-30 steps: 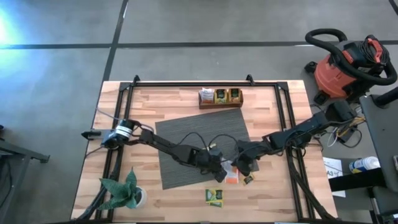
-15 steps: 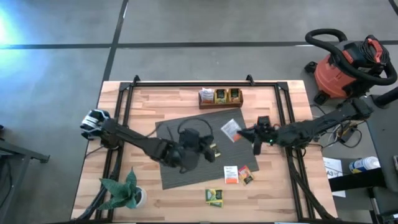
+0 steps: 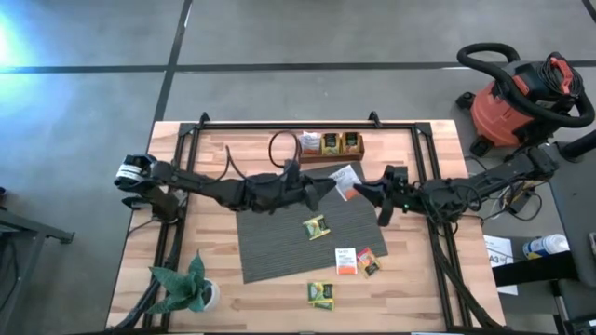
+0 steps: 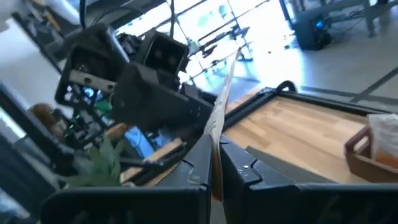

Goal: Pick & Place Tea
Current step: Put the white tea bag into the left section of the wooden organizer

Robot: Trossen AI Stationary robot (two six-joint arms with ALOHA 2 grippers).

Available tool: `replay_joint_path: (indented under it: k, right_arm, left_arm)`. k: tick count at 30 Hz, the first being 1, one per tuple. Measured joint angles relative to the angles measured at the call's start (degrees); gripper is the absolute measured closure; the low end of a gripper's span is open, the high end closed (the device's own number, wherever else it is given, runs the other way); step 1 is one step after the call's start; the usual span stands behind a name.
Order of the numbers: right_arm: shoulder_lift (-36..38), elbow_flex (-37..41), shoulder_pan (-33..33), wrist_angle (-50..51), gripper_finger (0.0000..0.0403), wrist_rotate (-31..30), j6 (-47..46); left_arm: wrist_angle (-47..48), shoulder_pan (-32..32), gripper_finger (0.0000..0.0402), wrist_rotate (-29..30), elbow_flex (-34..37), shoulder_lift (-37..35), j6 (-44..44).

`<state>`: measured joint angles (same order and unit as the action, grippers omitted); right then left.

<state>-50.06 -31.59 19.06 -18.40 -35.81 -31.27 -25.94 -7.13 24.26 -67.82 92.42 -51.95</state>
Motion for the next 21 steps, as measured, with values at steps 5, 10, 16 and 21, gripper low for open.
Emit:
replay_joint_path:
  k: [5,10,16,21]
  right_arm:
    - [-0.79,-0.35,0.07,-1.23,0.0390,-7.81,-0.26]
    - [0.22,-0.31,0.01,-1.49,0.0390,-10.38,0.37]
    - [-0.33,-0.33,-0.01,-2.52,0.0390,-8.70,-0.34]
    - [-1.99,-0.33,0.01,-3.32,0.0390,-8.50,-1.65]
  left_arm:
    - [0.03,0.34,0.0287,-0.40,0.41,-0.77,3.11]
    - [2.94,0.81,0.0286,1.12,0.78,-2.51,4.32]
    - [2.74,3.03,0.0286,0.17,1.37,-2.51,3.72]
    - [-0.01,4.16,0.0286,-3.60,1.39,-2.02,4.24]
